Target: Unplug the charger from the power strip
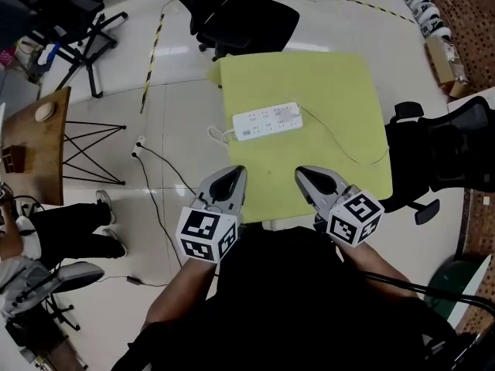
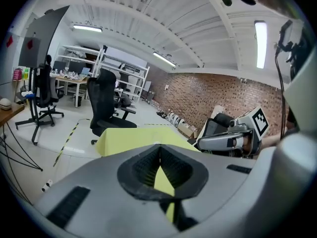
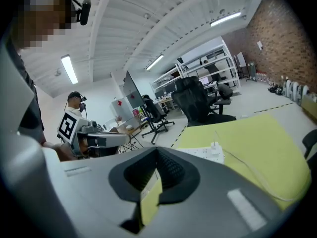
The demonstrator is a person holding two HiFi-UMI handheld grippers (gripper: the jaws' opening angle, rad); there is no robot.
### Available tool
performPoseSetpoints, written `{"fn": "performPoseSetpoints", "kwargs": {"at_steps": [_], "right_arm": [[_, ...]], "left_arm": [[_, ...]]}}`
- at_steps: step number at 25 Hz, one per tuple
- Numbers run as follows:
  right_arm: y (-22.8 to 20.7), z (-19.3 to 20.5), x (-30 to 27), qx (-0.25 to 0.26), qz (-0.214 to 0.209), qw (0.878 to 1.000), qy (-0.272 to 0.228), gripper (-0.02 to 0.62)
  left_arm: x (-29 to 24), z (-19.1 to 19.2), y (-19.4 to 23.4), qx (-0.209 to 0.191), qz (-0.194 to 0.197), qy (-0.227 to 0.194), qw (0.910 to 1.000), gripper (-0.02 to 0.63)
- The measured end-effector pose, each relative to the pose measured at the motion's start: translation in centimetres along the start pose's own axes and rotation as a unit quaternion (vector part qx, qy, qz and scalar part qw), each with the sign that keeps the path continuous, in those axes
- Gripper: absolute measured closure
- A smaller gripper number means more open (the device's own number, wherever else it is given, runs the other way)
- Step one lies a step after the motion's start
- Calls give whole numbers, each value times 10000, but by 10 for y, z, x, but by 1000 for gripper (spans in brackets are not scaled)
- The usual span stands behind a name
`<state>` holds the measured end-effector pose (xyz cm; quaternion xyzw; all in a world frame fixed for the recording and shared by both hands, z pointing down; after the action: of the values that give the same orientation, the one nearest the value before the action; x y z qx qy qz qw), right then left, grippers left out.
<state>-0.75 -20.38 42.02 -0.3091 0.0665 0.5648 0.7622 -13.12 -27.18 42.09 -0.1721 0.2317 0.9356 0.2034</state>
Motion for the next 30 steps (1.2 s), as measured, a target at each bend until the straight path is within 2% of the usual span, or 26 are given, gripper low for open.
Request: {"fn": "performPoseSetpoints", "kwargs": {"at_steps": [7, 13, 19, 25, 30], "right_arm": [[3, -10, -31, 208, 417, 9986, 237, 592], [-7, -11, -52, 376, 647, 9963, 428, 592], [-48, -1, -69, 434, 1070, 9915, 604, 592], [-97, 10, -78, 646, 1504, 9833, 796, 587], [-133, 22, -88, 695, 1718, 9782, 931, 523]], "left_arm": [[-18, 1, 38, -13, 400, 157, 9991, 600], [-29, 1, 59, -7, 508, 167, 9986, 600], [-49, 20, 80, 107, 448, 311, 9985, 600], [-71, 27, 83, 87, 370, 281, 9989, 600], [-88, 42, 84, 193, 256, 405, 9987, 600]]}}
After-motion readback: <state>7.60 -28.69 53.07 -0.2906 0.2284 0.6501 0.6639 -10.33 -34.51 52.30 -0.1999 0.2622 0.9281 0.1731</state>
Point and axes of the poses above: the fingertips, and each gripper's own axes: x backward along the fingers, y to its left, z out of its underside, the point moved 2 cm from there along x, backward along the fingers, and after that the axes turned 3 degrees about z, right-handed, at the moved point
